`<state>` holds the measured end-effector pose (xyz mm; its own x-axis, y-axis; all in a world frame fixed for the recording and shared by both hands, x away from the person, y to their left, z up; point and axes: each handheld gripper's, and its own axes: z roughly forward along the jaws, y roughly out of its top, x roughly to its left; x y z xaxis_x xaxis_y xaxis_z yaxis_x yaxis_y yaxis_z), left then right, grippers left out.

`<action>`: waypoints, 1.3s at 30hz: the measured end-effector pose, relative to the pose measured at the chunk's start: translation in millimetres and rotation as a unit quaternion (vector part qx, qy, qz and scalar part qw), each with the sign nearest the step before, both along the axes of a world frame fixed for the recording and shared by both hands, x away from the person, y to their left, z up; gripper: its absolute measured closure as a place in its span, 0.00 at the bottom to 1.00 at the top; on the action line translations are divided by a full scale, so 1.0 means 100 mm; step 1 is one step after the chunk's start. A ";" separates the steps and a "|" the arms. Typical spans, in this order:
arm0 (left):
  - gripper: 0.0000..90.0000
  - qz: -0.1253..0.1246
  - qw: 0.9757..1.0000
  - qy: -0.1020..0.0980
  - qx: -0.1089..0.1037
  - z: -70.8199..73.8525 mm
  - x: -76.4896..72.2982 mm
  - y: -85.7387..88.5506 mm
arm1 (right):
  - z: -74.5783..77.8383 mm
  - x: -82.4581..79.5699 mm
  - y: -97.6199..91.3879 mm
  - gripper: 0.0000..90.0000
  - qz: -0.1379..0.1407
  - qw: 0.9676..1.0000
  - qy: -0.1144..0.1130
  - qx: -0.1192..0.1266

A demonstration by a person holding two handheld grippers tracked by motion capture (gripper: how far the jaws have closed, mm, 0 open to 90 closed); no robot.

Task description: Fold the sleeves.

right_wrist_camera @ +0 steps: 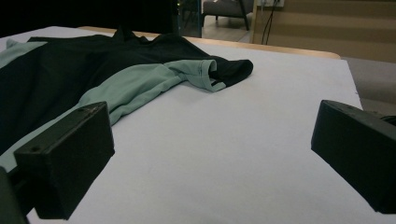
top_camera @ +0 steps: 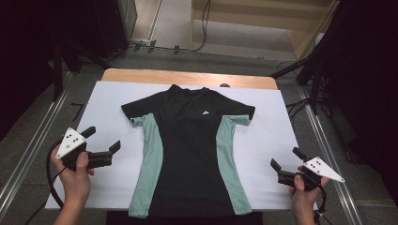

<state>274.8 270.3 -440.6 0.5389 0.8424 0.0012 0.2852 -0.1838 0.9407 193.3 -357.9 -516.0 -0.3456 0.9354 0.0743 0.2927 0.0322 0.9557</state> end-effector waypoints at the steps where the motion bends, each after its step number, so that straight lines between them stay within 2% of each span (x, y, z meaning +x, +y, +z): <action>1: 0.00 0.000 1.000 -0.001 -0.001 0.01 0.02 -0.01 | 0.00 0.00 0.00 0.00 0.001 1.000 0.000 0.000; 9: 0.00 -0.003 1.000 0.010 0.006 0.01 0.18 -0.10 | 0.00 0.00 0.00 0.00 0.003 1.000 -0.001 0.002; 16: 0.00 -0.001 1.000 0.014 0.001 0.02 0.39 -0.09 | -0.01 0.01 0.00 0.00 0.001 1.000 -0.001 0.002; 24: 0.00 -0.002 1.000 0.024 -0.007 0.01 0.53 -0.09 | -0.01 0.01 0.00 0.00 0.001 1.000 0.000 0.003; 29: 0.00 0.000 0.999 0.031 -0.008 0.00 0.64 -0.10 | -0.01 0.01 0.00 0.00 0.000 1.000 0.002 0.007; 34: 0.00 -0.005 0.999 0.038 0.000 0.02 0.76 -0.13 | 0.00 0.01 0.02 0.00 0.000 1.000 0.002 -0.005; 39: 0.00 -0.004 0.999 0.040 -0.001 0.04 0.87 -0.14 | 0.00 0.01 0.01 0.00 0.000 1.000 0.001 0.002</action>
